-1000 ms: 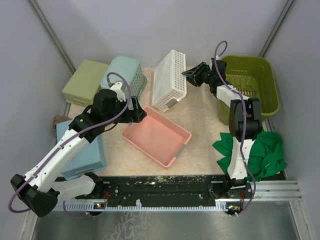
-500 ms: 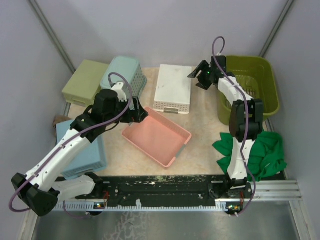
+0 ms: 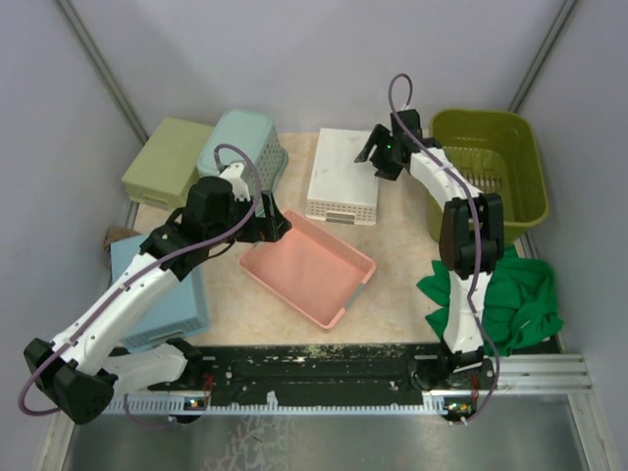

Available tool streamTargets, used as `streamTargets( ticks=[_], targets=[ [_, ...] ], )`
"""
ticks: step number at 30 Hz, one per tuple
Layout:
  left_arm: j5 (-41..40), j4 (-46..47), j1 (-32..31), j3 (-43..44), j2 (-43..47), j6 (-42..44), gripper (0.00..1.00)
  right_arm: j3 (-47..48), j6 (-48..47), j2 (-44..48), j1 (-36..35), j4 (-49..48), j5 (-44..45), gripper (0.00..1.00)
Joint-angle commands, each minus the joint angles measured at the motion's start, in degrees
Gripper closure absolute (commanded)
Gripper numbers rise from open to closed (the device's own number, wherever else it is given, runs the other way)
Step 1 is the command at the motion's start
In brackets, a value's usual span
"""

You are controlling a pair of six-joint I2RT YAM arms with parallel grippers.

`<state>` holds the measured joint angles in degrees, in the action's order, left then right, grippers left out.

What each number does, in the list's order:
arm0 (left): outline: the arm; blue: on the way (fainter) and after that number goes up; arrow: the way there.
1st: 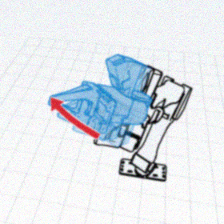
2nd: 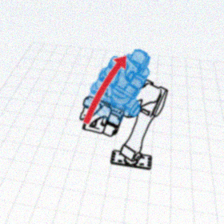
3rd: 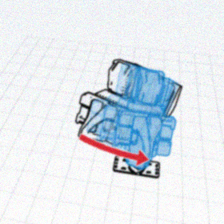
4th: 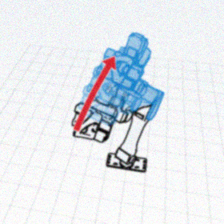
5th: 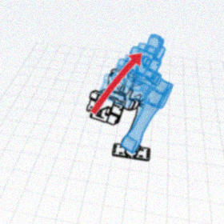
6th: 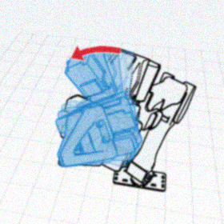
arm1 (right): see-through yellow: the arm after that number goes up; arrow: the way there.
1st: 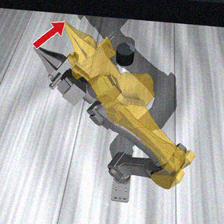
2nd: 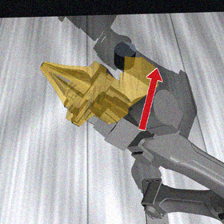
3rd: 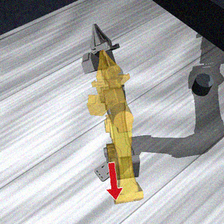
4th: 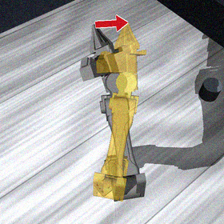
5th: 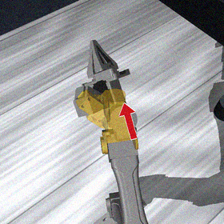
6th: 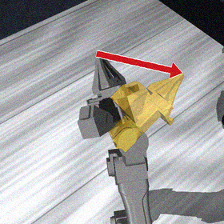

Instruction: Turn the large container upside down

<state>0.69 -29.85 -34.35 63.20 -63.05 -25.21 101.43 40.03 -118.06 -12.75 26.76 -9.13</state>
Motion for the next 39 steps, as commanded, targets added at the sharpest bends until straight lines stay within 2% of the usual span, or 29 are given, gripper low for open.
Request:
streamTargets(
  ticks=[1,7,10,16,22,26,30,37,39],
  targets=[
    [0.4,1.6,0.2,-1.0,0.7,0.6,0.03,4.3,0.0,-2.5,-2.3,-1.0,-0.3,0.29],
    [1.5,2.4,0.2,-1.1,0.2,0.3,0.03,12.7,-1.7,-7.0,-6.5,0.7,-4.2,0.29],
    [1.4,2.3,0.2,-1.1,0.5,0.3,0.03,13.1,-3.3,-4.9,-6.5,2.0,-0.2,0.29],
    [1.8,2.8,0.2,-1.8,0.4,0.7,0.03,0.4,-4.5,5.3,-4.1,-1.7,11.8,0.26],
    [2.6,3.3,0.2,-1.5,-0.7,1.2,0.03,-9.3,-4.4,9.5,-1.2,-4.9,13.2,0.23],
    [3.1,3.5,0.2,-1.6,-1.1,1.3,0.03,-10.1,-4.3,8.2,-0.9,-5.5,10.5,0.23],
    [3.2,3.5,0.2,-1.7,-1.2,1.2,0.03,-8.6,-2.3,4.7,-1.7,-7.9,3.5,0.23],
    [3.6,3.3,0.2,-2.1,-1.8,1.4,0.03,6.7,-2.6,-5.3,-7.9,-5.9,-9.8,0.23],
    [2.8,2.5,0.2,-2.4,-1.8,1.4,0.03,8.5,-2.6,-5.5,-7.9,-5.0,-10.6,0.24]
  ],
)
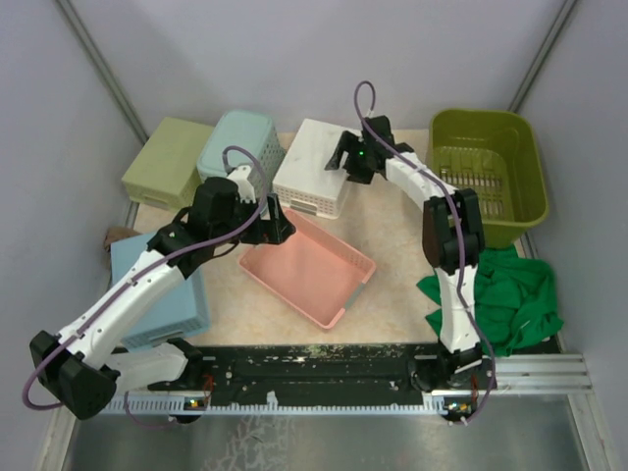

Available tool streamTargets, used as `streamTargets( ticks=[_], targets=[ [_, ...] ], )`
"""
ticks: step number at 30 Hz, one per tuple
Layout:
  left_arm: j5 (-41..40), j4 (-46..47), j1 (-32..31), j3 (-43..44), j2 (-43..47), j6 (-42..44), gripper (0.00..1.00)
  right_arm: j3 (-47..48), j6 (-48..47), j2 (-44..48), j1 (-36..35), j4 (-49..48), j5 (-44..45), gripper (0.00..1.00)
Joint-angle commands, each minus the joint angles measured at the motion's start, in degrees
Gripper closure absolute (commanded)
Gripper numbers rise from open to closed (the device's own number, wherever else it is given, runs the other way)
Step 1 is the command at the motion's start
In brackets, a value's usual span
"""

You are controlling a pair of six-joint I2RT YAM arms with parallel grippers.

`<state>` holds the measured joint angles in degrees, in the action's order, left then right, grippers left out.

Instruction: Turn the large container upside down

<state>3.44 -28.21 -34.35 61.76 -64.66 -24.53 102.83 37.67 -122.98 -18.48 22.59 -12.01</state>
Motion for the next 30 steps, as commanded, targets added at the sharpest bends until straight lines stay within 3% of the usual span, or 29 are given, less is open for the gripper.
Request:
streamTargets(
  ticks=[1,5,11,21,30],
  targets=[
    [-0.4,0.7,0.2,-1.2,0.0,0.6,0.03,6.6,-1.1,0.2,-2.0,-0.1,-5.6,0.24],
    [-1.6,0.7,0.2,-3.3,0.7,-0.4,0.01,-1.6,-3.6,8.8,-0.6,0.1,6.5,0.24],
    [-1.7,0.5,-1.5,-3.8,-3.6,-3.4,0.00,-21.4,-9.2,28.6,1.7,-5.1,13.1,0.23],
    [-1.6,2.5,-5.2,-1.9,-11.2,-4.8,0.00,-45.8,-18.2,53.0,-0.3,-4.6,9.7,0.24],
    [-7.0,3.2,-5.3,-0.2,-13.5,-7.5,0.00,-55.5,-25.3,58.7,-5.6,-10.6,0.2,0.26]
  ],
)
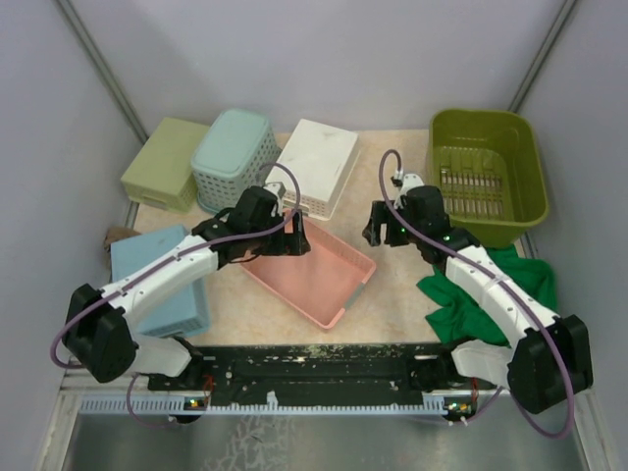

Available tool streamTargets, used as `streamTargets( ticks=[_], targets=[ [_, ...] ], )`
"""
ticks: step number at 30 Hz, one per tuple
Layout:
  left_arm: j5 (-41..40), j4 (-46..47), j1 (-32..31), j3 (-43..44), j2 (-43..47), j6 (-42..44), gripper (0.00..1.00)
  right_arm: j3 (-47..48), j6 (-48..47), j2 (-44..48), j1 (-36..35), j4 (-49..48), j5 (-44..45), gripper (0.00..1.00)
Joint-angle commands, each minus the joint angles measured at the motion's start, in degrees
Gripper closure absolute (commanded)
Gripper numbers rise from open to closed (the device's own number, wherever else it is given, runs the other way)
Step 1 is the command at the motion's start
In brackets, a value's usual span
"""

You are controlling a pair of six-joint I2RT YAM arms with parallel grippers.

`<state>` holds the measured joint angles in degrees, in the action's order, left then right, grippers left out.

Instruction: Turn the large container upside down

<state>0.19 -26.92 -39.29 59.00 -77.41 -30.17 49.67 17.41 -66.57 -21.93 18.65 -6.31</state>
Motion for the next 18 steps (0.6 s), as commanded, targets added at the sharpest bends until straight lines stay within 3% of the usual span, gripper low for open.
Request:
streamTargets(
  ticks=[1,9,18],
  targets=[
    [-4.3,1.9,-0.4,3.0,-1.2,-2.3,0.00,-2.8,-5.1,2.2,-2.3,-7.5,-6.6,0.26],
    [-6.2,1.2,-0.3,5.7,-4.0,-6.8,0.00,-3.2,-7.0,-1.7,-3.9,-10.0,-9.6,0.27],
    [-14.6,-0.8,0.0,5.1,3.6,-8.1,0.00,0.0,-9.8,-7.0,-9.0,-9.6,-3.5,0.26]
  ],
)
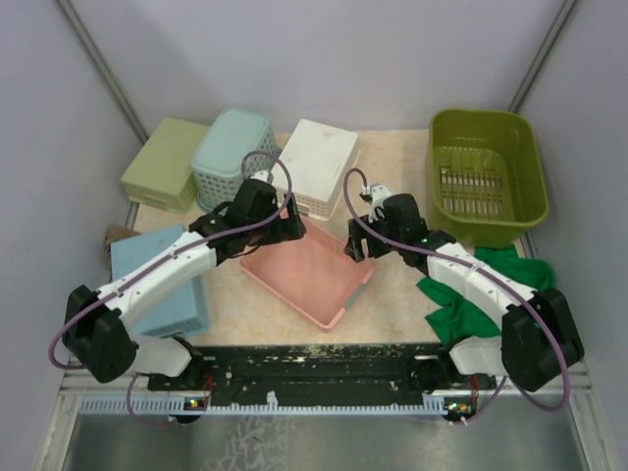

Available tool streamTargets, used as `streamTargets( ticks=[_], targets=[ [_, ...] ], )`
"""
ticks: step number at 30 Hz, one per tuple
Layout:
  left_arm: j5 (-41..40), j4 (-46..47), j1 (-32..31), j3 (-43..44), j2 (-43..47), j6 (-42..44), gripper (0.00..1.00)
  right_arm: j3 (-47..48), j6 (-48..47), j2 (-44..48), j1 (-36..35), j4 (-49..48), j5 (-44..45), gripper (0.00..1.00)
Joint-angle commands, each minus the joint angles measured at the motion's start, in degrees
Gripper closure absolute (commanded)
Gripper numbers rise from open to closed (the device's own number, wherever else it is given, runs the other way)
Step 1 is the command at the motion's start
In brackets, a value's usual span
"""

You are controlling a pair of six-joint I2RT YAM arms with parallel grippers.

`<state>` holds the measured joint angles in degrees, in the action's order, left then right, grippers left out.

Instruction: Turn the large container upside down

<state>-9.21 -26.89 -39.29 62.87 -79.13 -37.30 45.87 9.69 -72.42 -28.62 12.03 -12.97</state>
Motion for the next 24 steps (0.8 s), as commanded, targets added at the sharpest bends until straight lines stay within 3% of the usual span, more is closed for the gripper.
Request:
streamTargets(
  ticks=[1,11,24],
  targets=[
    [-5.6,-0.8,0.2,0.9,6.4,-0.6,0.00,3.9,-2.4,-1.6,-3.3,-3.7,3.8,0.27],
    [-5.3,4.5,1.2,-5.8,14.5,2.2,0.00,7.8,-3.1,-9.1,-7.5,-4.7,8.1,0.26],
    [-0.4,10.6,1.2,-10.9,17.2,6.0,0.00,6.2,-5.3,-9.1,-8.8,-7.0,10.3,0.26]
  ],
)
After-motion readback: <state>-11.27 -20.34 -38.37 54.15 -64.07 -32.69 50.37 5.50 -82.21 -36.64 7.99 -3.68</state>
